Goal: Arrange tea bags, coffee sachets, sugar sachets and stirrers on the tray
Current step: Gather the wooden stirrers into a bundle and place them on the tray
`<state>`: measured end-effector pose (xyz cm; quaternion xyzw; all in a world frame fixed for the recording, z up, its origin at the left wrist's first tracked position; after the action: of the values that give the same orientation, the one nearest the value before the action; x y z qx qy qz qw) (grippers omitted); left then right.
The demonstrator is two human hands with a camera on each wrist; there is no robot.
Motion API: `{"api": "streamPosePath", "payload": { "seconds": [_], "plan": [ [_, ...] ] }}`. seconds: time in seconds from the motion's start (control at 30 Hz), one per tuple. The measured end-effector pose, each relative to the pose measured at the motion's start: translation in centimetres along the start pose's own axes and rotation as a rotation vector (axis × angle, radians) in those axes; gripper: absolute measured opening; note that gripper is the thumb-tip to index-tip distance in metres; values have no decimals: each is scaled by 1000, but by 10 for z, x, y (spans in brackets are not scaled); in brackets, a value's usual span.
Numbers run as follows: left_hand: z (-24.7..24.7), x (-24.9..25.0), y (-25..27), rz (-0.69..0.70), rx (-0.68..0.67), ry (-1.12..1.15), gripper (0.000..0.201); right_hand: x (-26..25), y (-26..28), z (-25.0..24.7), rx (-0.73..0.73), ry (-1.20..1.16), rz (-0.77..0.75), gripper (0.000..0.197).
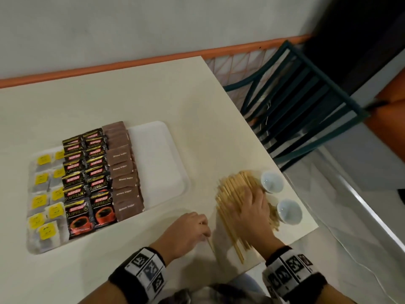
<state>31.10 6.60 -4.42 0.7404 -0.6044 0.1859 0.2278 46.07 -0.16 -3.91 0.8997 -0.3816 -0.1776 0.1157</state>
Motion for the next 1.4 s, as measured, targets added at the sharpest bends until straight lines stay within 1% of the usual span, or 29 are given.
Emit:
{"api": "streamPosePath", "payload": {
  "seconds": [0.07,0.13,0.2,0.33,0.4,0.5,0.6,0.67,0.7,0.73,0.8,0.87,0.93,1.0,1.07,1.13,1.2,1.23,1.27,1.3,1.33,1.37,1.4],
  "plan": [
    [0,2,-5,40,3,-58,3,4,-3,2,-16,1,33,73],
    [-1,3,-10,73,8,-110,4,7,-5,6,-34,0,48,74],
    [-1,3,-13,97,1,-150,7,10,-9,8,-19,0,31,74],
    [-5,1,-18,62,15,-173,19,7,-7,13,-37,34,-56,76],
    [-11,-1,-19,12,42,-177,26,4,-3,17,-73,19,-126,71],
    [-19,-3,-22,-46,97,-177,44,-1,7,22,-99,11,-238,62],
    [-21,-8,-26,-87,106,-229,70,-6,17,28,-142,24,-332,64],
    [-23,-9,-30,-86,94,-272,83,-10,20,28,-143,-11,-376,65],
    [-24,-8,-32,-75,81,-282,88,-10,20,25,-124,-53,-364,65],
    [-24,-8,-34,-74,52,-291,93,-7,18,21,-92,-105,-318,65],
    [-22,-9,-39,-83,-6,-312,101,4,9,14,-13,-182,-151,65],
    [-19,-8,-43,-82,-52,-297,101,14,2,11,13,-212,5,66],
    [-15,-11,-46,-96,-79,-265,95,18,-3,13,-13,-217,68,68],
    [-15,-10,-49,-118,-110,-261,93,17,-5,15,-29,-214,70,67],
    [-13,-11,-52,-140,-129,-289,95,13,-4,15,-27,-208,21,66],
    [-14,-9,-54,-138,-155,-284,99,5,0,14,-54,-211,-93,69],
    [-14,-11,-55,-108,-140,-289,107,-4,7,13,-108,-183,-258,78],
    [-16,-11,-56,-117,-168,-290,111,-8,12,13,-143,-143,-338,86],
    [-19,-10,-57,-96,-154,-324,113,-11,15,14,-172,-93,-408,94],
    [-19,-10,-58,-97,-170,-337,111,-12,18,15,-186,-47,-468,101],
    [-20,-8,-59,-89,-153,-353,109,-13,20,16,-187,-14,-513,103],
    [-18,-10,-59,-115,-206,-362,106,-13,21,16,-184,3,-543,104],
    [-19,-8,-61,-120,-228,-377,104,-13,21,16,-182,7,-558,103]
  ]
}}
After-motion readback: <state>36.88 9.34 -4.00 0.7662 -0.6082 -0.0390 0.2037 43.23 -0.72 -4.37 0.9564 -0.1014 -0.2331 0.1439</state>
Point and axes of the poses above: each hand's wrist, its own y-axis away from the middle knuckle, its own z-axis out of the palm, x = y × z, the point moved 6 cm from there along -y, towards the middle knuckle, and after that the axes turned 1 degree about z, right-handed, at the moved point
